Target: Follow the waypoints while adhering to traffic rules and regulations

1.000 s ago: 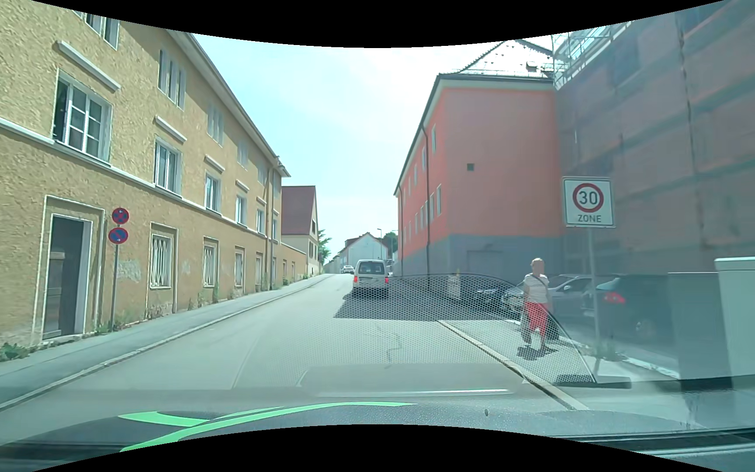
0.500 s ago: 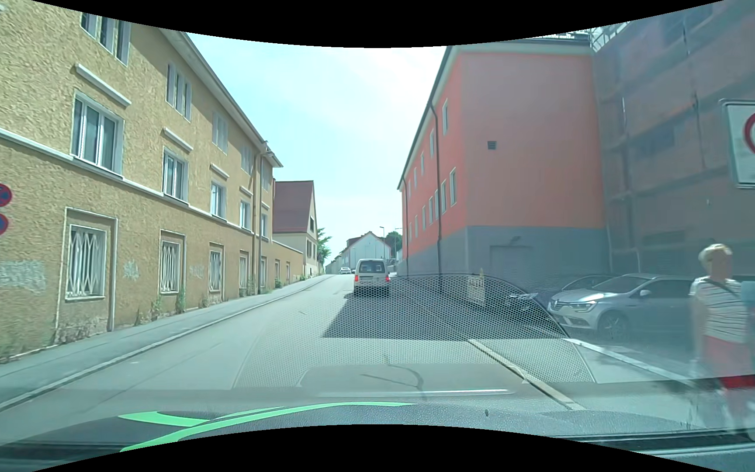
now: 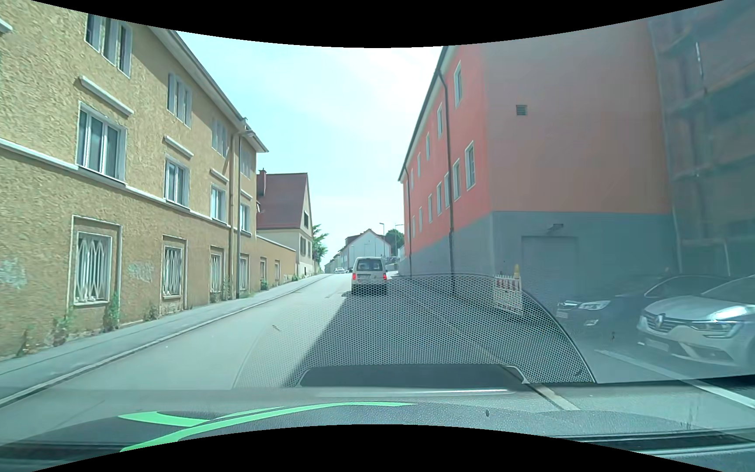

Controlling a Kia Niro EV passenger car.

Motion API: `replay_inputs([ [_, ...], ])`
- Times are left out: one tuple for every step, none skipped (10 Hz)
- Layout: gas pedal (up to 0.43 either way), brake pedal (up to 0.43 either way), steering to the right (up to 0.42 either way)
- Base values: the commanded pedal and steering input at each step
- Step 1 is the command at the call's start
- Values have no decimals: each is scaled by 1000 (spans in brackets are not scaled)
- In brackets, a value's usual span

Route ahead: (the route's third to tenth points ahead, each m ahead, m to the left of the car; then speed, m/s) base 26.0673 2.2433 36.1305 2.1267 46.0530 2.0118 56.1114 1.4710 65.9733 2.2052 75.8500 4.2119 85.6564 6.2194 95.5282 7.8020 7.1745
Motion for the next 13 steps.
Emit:
replay_inputs([
  [138, 0, -3],
  [138, 0, -3],
  [138, 0, -4],
  [138, 0, -4],
  [138, 0, -4],
  [138, 0, -4],
  [138, 0, -4],
  [138, 0, -5],
  [138, 0, -5],
  [138, 0, -5],
  [138, 0, -5],
  [138, 0, -5],
  [138, 0, -5],
])
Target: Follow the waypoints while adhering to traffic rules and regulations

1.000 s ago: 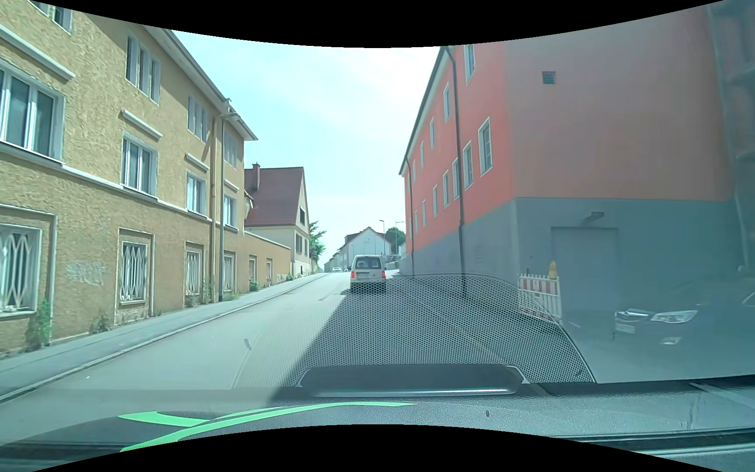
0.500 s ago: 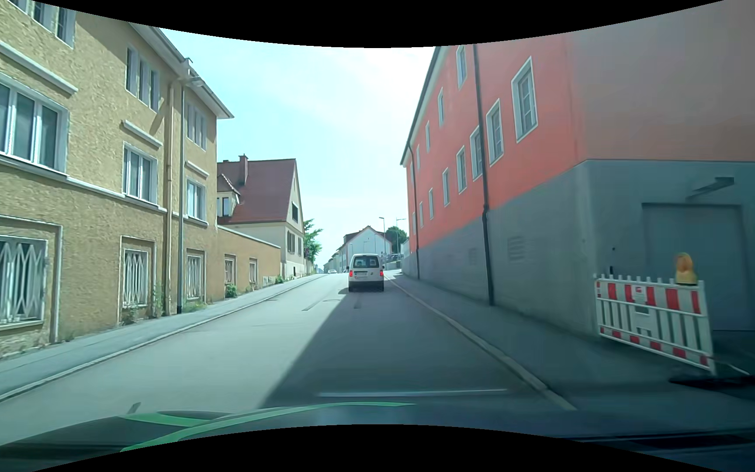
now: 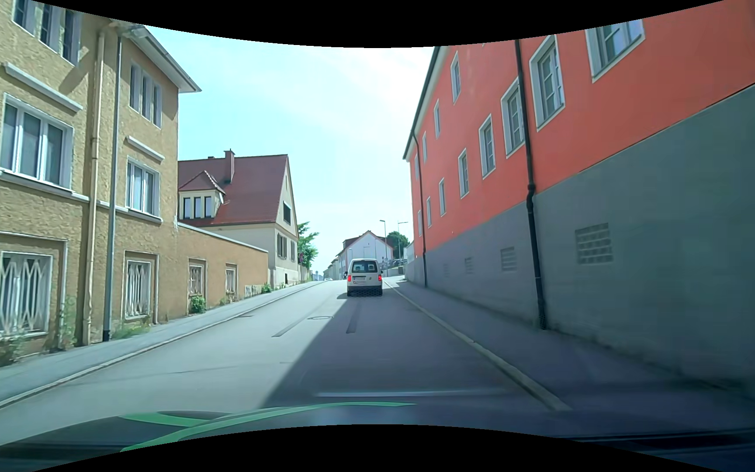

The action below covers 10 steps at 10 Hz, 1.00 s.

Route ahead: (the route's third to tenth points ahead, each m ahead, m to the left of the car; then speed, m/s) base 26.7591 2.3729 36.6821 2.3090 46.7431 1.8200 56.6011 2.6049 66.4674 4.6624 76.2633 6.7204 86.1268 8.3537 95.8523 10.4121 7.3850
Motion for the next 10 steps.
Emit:
replay_inputs([
  [138, 0, -5],
  [138, 0, -5],
  [138, 0, -6],
  [138, 0, -6],
  [138, 0, -6],
  [138, 0, -6],
  [138, 0, -7],
  [138, 0, -6],
  [138, 0, -7],
  [138, 0, -7],
])
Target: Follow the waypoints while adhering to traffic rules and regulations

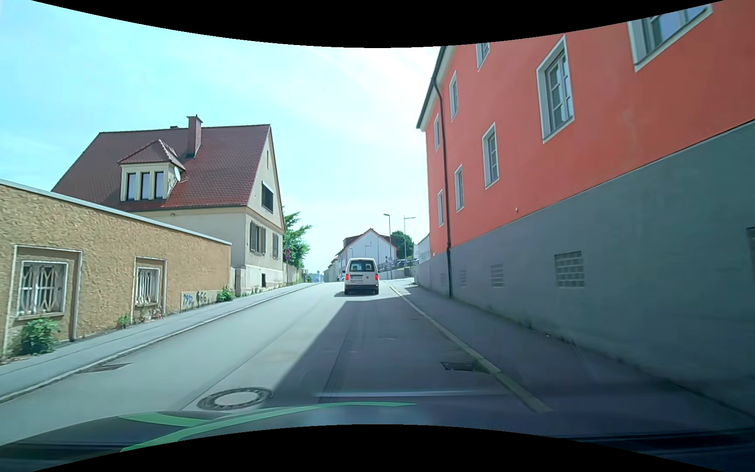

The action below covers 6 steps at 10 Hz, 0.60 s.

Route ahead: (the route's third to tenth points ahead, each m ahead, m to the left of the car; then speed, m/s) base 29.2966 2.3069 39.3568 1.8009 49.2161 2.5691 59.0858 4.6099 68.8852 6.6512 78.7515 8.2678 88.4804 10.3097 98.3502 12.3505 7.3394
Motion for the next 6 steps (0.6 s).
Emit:
replay_inputs([
  [138, 0, -7],
  [138, 0, -7],
  [138, 0, -7],
  [138, 0, -7],
  [138, 0, -8],
  [138, 0, -7],
])
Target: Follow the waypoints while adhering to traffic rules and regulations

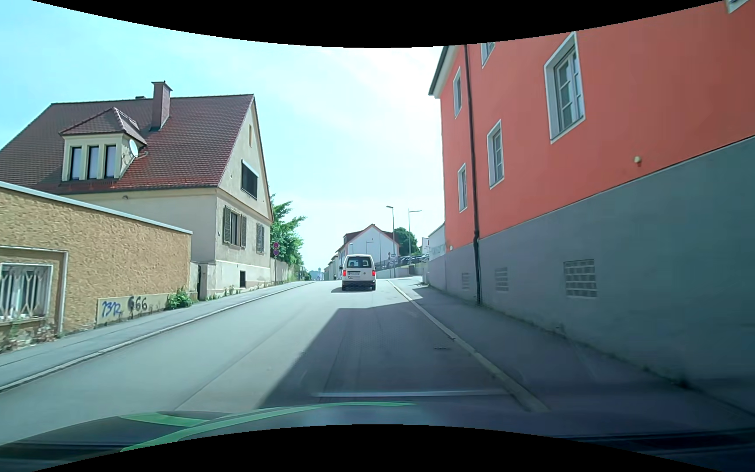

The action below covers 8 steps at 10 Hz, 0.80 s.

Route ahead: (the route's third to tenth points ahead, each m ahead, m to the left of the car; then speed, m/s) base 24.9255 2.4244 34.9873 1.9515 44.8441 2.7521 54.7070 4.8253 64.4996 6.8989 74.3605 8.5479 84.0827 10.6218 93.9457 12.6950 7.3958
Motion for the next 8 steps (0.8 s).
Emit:
replay_inputs([
  [138, 0, -7],
  [138, 0, -8],
  [138, 0, -6],
  [138, 0, -8],
  [138, 0, -8],
  [138, 0, -8],
  [138, 0, -8],
  [138, 0, -10],
])
